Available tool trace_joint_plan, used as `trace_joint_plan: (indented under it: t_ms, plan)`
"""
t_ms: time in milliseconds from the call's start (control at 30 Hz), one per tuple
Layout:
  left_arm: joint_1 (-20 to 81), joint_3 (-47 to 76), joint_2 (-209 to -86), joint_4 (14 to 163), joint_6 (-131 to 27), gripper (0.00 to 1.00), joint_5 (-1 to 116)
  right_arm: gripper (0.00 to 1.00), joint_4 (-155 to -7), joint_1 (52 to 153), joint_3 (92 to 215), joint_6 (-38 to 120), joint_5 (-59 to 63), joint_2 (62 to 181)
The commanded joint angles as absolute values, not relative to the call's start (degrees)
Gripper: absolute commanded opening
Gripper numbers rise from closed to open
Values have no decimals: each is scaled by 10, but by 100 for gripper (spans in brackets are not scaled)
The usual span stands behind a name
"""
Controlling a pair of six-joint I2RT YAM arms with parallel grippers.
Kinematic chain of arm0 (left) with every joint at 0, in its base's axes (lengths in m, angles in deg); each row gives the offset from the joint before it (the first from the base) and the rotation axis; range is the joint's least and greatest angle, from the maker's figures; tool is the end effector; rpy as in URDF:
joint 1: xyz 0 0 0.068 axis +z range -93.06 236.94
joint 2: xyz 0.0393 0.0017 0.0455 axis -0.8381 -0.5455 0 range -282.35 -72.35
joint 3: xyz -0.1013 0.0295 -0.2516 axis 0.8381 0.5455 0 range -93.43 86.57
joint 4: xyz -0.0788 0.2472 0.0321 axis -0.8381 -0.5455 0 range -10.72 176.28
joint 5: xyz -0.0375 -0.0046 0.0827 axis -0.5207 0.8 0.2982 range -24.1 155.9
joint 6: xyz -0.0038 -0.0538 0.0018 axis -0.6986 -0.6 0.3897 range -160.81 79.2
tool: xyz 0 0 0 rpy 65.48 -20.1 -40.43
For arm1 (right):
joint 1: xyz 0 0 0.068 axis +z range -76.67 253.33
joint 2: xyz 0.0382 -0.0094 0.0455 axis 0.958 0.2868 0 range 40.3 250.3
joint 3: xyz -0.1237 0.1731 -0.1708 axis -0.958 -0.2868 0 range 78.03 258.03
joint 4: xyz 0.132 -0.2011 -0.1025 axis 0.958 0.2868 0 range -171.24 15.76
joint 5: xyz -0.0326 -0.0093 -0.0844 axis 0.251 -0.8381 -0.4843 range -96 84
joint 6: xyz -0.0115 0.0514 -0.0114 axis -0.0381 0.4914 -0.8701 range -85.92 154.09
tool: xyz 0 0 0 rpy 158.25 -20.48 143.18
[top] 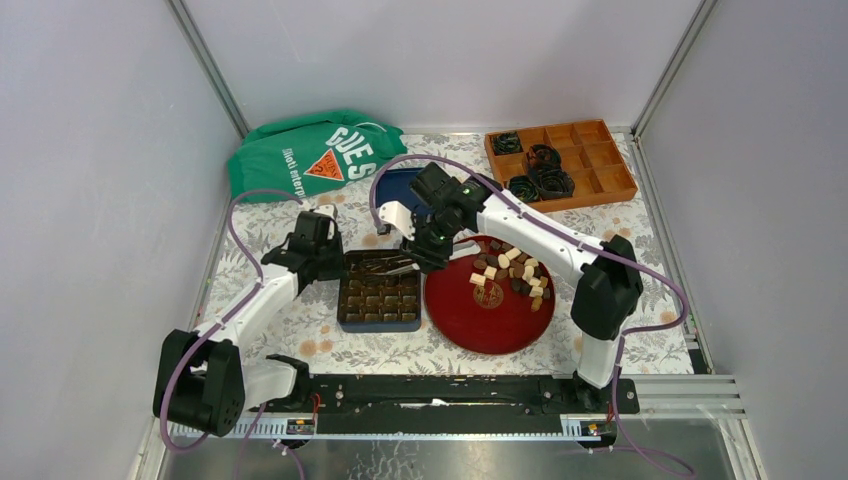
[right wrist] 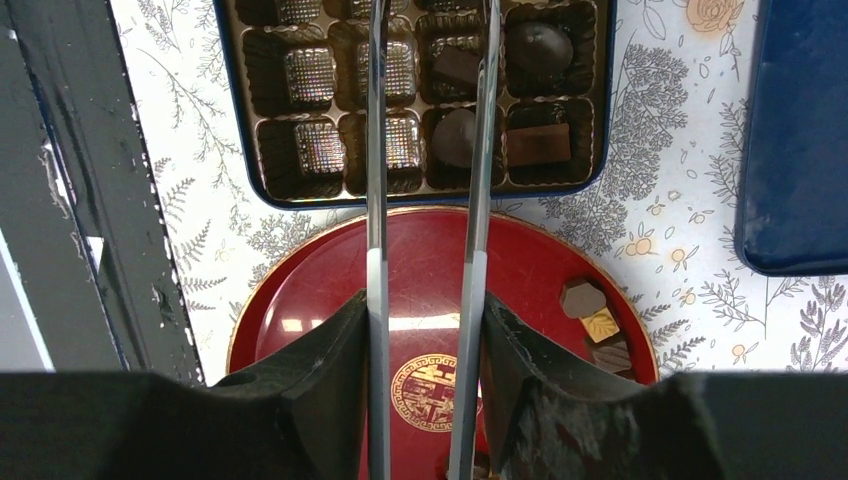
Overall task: Pack the chocolate
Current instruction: Place the fake chocolate in the packing box.
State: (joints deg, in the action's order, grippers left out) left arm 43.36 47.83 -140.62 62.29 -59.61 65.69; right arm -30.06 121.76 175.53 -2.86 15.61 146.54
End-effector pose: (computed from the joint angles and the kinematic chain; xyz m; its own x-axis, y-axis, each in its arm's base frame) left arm 0.2236 -0.0542 0.2021 -0.8162 -0.1344 -0.5619 -0.0276 0.9805 -0.1945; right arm 0.2549 0.3070 0.2963 0.0328 -0.8052 -0.5921 -0.9989 -0.0064 -0.0466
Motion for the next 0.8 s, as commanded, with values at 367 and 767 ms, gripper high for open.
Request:
trace_joint_plan:
  t_ms: [367,767]
  plan:
    - [449,427,-1315,619,-565,48,633,44,-303,1076,1625,-48,316,1227]
    - [451,450,-1157,850,-633,99,392,44,-314,806,1380,-51,361,998]
